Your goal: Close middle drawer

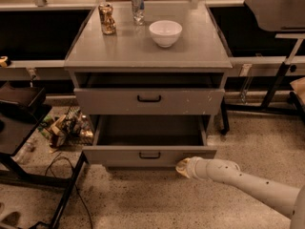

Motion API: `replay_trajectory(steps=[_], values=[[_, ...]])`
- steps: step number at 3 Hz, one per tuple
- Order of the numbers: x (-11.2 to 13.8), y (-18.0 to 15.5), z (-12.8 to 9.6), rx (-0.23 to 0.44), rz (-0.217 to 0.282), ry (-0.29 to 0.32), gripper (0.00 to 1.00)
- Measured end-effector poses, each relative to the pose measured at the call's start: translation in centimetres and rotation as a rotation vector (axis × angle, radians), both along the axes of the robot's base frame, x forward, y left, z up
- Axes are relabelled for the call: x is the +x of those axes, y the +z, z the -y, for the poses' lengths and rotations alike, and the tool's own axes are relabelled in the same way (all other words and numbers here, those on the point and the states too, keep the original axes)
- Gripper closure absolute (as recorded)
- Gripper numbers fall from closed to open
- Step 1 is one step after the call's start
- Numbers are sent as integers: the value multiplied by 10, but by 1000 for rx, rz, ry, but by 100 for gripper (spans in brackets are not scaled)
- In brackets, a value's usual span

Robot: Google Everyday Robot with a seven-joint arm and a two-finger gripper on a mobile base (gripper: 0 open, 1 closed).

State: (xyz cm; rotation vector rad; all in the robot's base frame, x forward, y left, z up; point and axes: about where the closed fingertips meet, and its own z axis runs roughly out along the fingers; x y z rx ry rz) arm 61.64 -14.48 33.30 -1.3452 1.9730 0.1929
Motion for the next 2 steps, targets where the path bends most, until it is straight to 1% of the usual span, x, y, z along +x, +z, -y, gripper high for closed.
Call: replay_trajectory(steps=[1,2], values=[[19,10,6,-6,13,10,100],[18,10,6,-6,13,10,100]])
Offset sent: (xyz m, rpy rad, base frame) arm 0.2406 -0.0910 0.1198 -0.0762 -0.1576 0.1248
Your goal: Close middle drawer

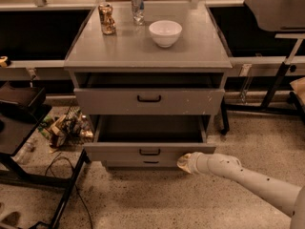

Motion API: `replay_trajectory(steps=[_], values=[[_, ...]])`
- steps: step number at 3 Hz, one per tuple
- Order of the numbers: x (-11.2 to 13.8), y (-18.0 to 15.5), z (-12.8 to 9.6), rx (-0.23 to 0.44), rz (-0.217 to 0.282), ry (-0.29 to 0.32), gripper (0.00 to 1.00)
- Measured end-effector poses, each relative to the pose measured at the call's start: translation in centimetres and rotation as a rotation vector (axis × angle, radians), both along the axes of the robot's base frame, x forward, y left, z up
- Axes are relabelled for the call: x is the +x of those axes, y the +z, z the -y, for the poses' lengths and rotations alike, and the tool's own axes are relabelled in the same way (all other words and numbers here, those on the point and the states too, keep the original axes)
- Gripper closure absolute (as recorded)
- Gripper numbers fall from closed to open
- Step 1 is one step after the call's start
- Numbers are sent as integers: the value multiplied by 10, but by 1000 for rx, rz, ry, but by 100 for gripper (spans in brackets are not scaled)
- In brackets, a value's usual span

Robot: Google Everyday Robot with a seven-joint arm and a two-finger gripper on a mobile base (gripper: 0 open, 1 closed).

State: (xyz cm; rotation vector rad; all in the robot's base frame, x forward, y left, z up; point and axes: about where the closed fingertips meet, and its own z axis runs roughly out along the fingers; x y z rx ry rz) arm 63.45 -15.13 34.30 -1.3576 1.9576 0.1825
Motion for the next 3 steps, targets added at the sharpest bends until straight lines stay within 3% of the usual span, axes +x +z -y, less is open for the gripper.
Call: replay_trajectory(steps=[3], values=[[31,18,12,-11,21,19,100]])
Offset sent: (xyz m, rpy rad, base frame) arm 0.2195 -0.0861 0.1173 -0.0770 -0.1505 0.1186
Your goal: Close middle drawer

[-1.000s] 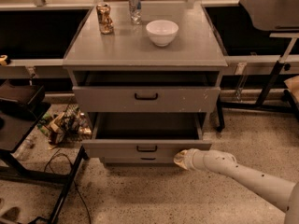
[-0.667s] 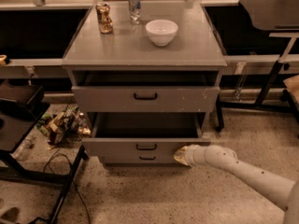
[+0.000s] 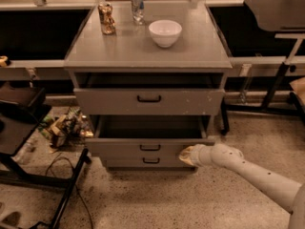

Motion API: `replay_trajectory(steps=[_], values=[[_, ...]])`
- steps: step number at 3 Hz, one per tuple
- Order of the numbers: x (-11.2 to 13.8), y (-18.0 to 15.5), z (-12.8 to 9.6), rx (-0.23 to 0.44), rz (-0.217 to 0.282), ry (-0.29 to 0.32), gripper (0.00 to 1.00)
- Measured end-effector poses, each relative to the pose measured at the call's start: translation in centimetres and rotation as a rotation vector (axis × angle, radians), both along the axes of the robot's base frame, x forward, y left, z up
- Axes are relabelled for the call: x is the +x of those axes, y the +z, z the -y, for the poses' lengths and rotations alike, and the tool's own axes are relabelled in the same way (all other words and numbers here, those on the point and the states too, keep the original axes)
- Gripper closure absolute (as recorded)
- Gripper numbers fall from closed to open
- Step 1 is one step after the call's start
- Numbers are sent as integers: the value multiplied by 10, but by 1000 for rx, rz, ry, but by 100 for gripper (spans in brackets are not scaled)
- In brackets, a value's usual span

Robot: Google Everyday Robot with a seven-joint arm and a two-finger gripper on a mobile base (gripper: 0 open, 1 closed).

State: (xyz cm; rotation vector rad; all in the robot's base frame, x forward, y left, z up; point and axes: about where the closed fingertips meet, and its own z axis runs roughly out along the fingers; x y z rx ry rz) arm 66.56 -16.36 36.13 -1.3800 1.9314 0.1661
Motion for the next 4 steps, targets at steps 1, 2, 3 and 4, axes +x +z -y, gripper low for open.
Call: replay_trajectory(steps=[1,2,3,4], values=[[0,0,0,0,0,0,82],[0,0,0,0,0,0,58],[0,0,0,0,0,0,35],[0,0,0,0,0,0,12]])
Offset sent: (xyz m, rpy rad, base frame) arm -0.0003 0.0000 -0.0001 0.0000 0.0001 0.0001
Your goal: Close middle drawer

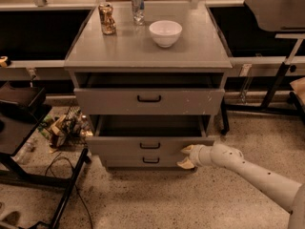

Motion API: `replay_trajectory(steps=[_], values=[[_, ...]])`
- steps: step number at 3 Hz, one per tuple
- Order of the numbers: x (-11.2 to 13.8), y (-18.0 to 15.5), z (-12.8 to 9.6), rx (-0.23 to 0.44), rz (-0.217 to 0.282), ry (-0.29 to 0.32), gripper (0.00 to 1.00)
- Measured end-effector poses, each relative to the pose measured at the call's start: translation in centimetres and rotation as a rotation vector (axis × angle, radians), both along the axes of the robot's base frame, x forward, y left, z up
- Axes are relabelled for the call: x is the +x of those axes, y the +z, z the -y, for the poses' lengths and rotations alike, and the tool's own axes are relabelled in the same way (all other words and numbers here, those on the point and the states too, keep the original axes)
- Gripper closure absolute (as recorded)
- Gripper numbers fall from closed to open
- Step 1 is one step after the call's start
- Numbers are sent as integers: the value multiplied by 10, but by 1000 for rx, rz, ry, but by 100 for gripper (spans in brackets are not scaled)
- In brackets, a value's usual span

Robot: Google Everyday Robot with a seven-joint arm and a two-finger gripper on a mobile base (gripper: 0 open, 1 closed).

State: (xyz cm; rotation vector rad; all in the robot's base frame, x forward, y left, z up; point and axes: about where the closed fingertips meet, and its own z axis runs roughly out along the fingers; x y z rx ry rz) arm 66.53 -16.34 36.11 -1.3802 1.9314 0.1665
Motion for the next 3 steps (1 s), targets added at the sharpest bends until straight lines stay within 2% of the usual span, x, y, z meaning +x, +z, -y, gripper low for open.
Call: replay_trajectory(steps=[1,2,3], values=[[0,0,0,0,0,0,0],[0,0,0,0,0,0,0],[0,0,0,0,0,0,16]])
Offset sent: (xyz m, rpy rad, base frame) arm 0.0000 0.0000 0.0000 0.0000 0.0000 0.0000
